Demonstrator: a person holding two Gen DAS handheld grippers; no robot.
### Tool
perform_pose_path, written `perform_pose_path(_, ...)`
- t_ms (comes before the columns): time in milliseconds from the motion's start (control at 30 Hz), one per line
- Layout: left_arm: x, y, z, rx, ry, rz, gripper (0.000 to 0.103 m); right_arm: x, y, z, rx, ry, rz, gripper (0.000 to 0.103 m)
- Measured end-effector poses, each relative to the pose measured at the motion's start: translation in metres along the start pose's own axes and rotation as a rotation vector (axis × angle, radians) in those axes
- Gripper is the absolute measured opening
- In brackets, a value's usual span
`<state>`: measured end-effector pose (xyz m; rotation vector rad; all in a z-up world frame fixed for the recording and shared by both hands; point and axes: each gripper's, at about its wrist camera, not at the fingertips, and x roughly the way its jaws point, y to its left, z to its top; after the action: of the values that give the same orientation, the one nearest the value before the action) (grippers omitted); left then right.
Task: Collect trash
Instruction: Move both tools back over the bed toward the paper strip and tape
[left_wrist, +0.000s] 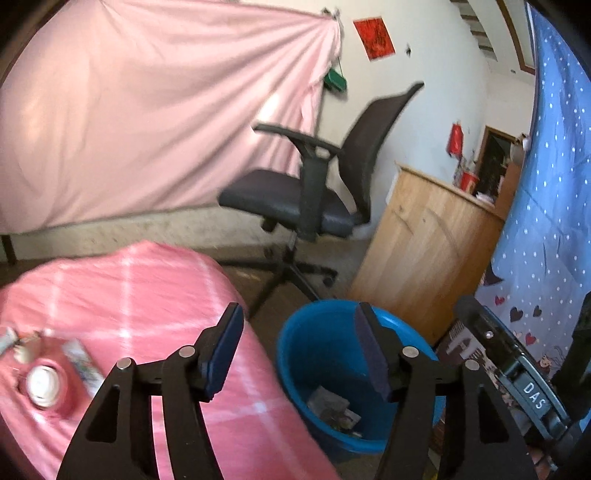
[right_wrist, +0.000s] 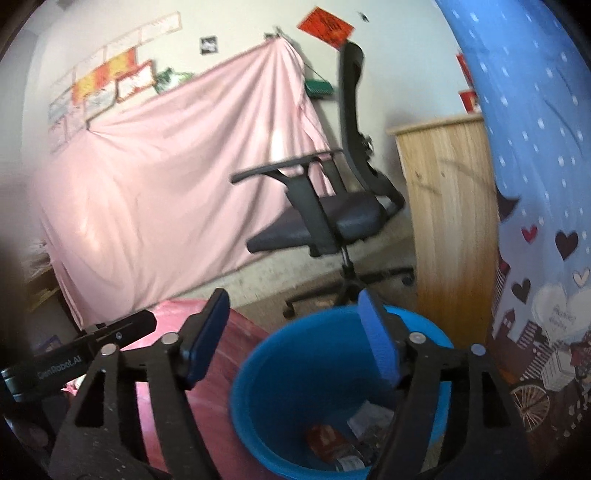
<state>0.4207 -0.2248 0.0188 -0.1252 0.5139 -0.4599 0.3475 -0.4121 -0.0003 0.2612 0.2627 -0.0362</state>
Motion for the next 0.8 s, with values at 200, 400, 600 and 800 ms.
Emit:
perform_pose_path(200, -0.046, 0.029, 0.001, -0.029, -0.130, 0.090, 0.074, -0.008, 0.033, 0.006, -0.033, -0.080, 0.058, 0.103)
perform_pose_path(400, -0.083, 0.053, -0.004, -0.030, -0.211, 0.184, 0.083, -0.016, 0.065, 0.007, -0.070, -0.157, 0.101, 0.103)
perform_pose_path(600, -0.116, 0.080, -0.017, -0.068, -0.293, 0.268, 0.100, -0.020, 0.098, 0.005, -0.126, -0.200, 0.155, 0.103)
perform_pose_path(800, -0.144, 0.106, -0.030, -0.100, -0.344, 0.360, 0.100, -0.025, 0.134, -0.004, -0.188, -0.230, 0.219, 0.103)
